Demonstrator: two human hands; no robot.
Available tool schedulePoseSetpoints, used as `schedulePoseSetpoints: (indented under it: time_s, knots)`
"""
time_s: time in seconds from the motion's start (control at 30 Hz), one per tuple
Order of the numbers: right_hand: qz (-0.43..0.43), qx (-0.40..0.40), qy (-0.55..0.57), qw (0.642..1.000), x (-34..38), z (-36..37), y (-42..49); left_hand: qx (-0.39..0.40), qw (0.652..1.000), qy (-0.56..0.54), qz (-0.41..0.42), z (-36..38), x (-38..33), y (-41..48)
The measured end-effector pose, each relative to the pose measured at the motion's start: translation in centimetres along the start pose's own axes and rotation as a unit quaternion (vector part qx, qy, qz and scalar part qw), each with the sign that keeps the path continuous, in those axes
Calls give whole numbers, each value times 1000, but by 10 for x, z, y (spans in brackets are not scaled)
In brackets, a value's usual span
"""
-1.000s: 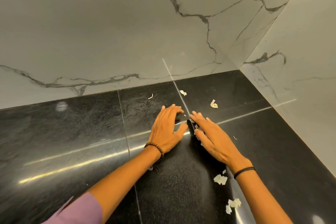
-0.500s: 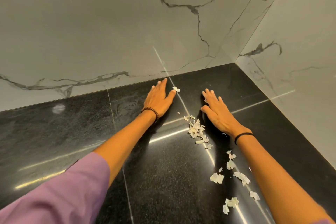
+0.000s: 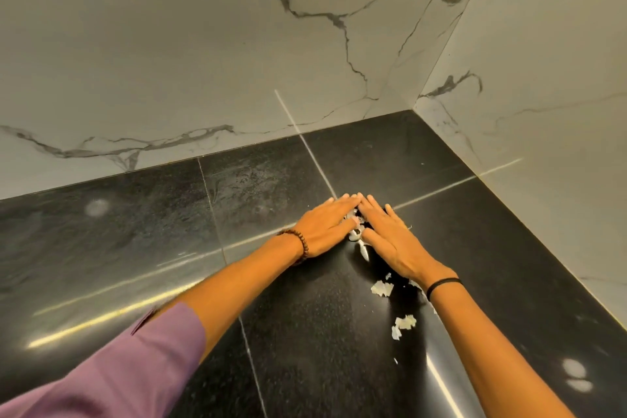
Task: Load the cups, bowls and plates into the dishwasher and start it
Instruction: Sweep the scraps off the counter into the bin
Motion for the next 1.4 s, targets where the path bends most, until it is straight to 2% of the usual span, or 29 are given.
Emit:
schedulePoseSetpoints:
  time_s: [0.27,0.43,0.53,0.6,0.7,0.8,0.93,1.07,1.27,1.4]
  knots:
    - [-16,-2,-12,1000,24,30,-82,29,996,21,76,60,-9,-46]
    - [-16,-3,16,1000,36,36,-111,35,996,-30,80,80,-8,-67]
    - [6,-55,5,998,22,18,-123,1,995,-49,82,68,-14,-74]
    - [43,-92,16,995,2,6,-131,-59,996,-10,64,48,-7,-72]
    - [106,-105,65,987,-32,2,-142,-123,991,59,-19,21,26,-60]
    - [134,-103,61,984,-44,5,-138,-139,988,30,-62,3,44,-47]
    - [144,-104,37,983,-44,-1,-110,-105,992,5,-65,2,31,-27]
    - [103,-105,-8,989,-32,-7,-79,-50,997,9,-65,17,17,-15]
    - [20,-66,-48,996,-8,8,-83,9,999,39,21,57,-27,-27]
    - [7,-59,-31,998,9,22,-103,24,999,10,33,74,-37,-44]
Point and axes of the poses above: each hand's wrist, its own y-axis towards the middle knuckle, its own z-axis out of the palm, x = y × z, the point moved 10 cm from there along y, towards the middle knuckle, and after that the axes turned 7 degrees about x, right-handed, at the moved point
